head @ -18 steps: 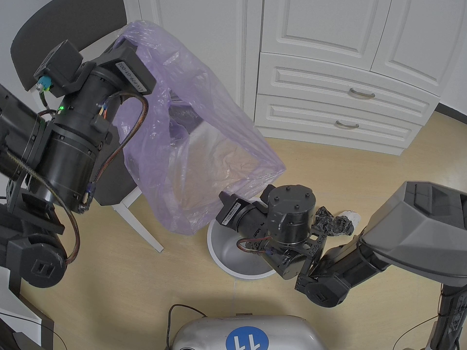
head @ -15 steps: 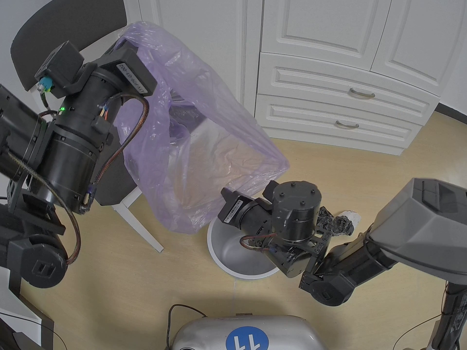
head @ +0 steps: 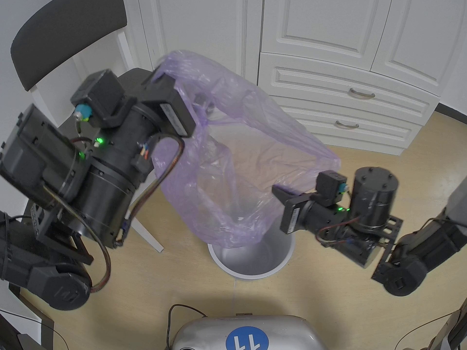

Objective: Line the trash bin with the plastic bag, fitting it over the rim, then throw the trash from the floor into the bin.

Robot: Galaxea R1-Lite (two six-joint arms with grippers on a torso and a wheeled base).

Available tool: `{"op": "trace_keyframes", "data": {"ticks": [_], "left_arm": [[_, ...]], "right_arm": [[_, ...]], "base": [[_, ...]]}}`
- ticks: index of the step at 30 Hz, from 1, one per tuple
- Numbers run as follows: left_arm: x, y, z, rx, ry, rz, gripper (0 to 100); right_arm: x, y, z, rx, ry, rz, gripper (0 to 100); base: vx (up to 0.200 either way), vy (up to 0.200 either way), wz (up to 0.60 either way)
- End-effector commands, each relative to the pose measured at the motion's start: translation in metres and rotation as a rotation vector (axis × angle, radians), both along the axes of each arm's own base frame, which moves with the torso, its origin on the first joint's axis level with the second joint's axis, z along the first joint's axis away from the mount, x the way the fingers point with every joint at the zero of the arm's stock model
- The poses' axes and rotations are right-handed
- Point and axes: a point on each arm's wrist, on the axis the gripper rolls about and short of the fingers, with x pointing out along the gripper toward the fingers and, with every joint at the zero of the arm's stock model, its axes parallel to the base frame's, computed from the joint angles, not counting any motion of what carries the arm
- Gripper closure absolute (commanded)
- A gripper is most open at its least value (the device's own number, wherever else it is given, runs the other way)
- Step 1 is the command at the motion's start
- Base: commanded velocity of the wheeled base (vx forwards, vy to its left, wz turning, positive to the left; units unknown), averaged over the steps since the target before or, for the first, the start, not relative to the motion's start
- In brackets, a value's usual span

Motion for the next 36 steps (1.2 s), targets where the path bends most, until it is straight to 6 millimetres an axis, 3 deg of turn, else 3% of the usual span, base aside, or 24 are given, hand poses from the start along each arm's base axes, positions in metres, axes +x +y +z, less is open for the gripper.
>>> {"op": "trace_keyframes", "data": {"ticks": [1,5,8,12,17,23,36], "left_arm": [[-0.01,-0.02,-0.043,0.179,0.151,-0.026,100],[-0.002,-0.019,-0.06,0.264,0.24,-0.014,100],[0.008,-0.02,-0.066,0.255,0.25,-0.009,100],[0.018,-0.021,-0.066,0.205,0.175,0.011,100],[0.028,-0.009,-0.065,0.256,0.139,0.08,100],[0.036,-0.007,-0.058,0.238,0.139,0.111,100],[0.058,0.026,-0.062,0.298,0.242,0.228,100]], "right_arm": [[-0.043,-0.068,0.06,-0.053,-0.122,-0.026,100],[-0.063,-0.091,0.071,-0.138,-0.092,-0.021,100],[-0.068,-0.094,0.067,-0.173,-0.083,-0.013,100],[-0.064,-0.093,0.049,-0.301,-0.006,-0.004,100],[-0.058,-0.09,0.038,-0.333,0.044,0.003,100],[-0.053,-0.085,0.025,-0.372,0.085,0.004,100],[-0.05,-0.09,0.018,-0.495,0.079,-0.121,100]], "base": [[0.0,0.0,0.0],[0.0,0.0,0.0],[0.0,0.0,0.0],[0.0,0.0,0.0],[0.0,0.0,0.0],[0.0,0.0,0.0],[0.0,0.0,0.0]]}}
